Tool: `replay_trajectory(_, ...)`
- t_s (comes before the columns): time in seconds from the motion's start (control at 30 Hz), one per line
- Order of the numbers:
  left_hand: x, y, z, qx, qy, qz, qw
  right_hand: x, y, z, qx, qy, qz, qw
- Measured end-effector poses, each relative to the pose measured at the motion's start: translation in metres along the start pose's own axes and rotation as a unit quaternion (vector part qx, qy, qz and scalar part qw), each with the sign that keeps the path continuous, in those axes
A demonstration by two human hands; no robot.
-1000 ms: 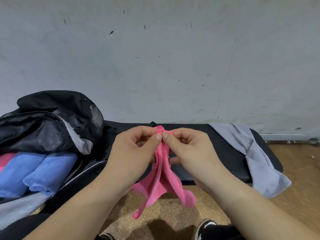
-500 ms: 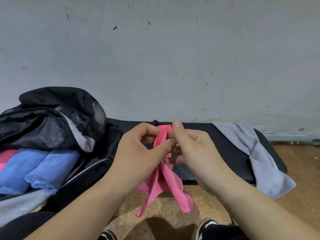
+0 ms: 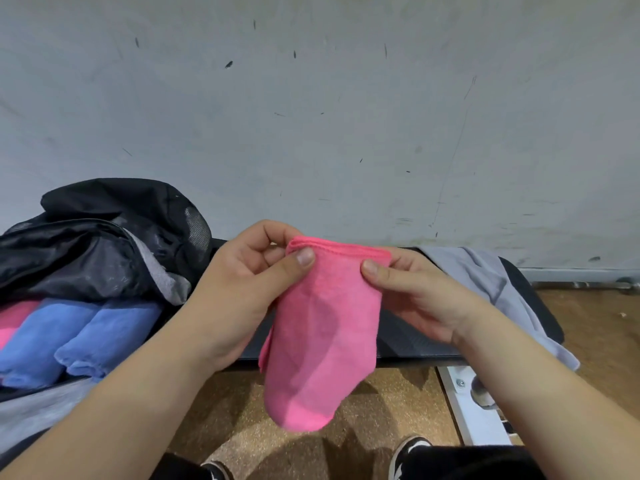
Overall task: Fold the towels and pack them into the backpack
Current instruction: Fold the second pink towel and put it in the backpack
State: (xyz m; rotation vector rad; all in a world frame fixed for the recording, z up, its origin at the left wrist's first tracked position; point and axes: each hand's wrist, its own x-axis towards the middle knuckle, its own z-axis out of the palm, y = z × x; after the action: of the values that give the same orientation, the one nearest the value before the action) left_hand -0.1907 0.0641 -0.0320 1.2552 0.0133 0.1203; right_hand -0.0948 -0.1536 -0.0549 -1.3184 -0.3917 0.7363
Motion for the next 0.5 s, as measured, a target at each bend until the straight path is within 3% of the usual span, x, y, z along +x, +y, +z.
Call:
replay_trajectory(0.13,0.006,-0.007,-0.013,0.119,0.093,0.025,0.988,0.0,0.0,0.005,-0.032,0.082,-0.037,0.995)
replay_trajectory(0.3,0.0,-0.008,-0.015,0.202,0.067,0.028,0.977,-0.007,-0.005,0.015,-0.178,0.138,-0.119,0.967)
replay_trajectory(0.43,0.001,-0.008,-0.019,0.144,0.072,0.002,0.987,-0.012,-0.01,0.017,-0.044,0.099,-0.081,0.991)
replay_trajectory(0.5,0.007,-0.014,-0.021,0.151,0.081,-0.01,0.985,-0.01,-0.005,0.01,-0.065,0.13,-0.062,0.987)
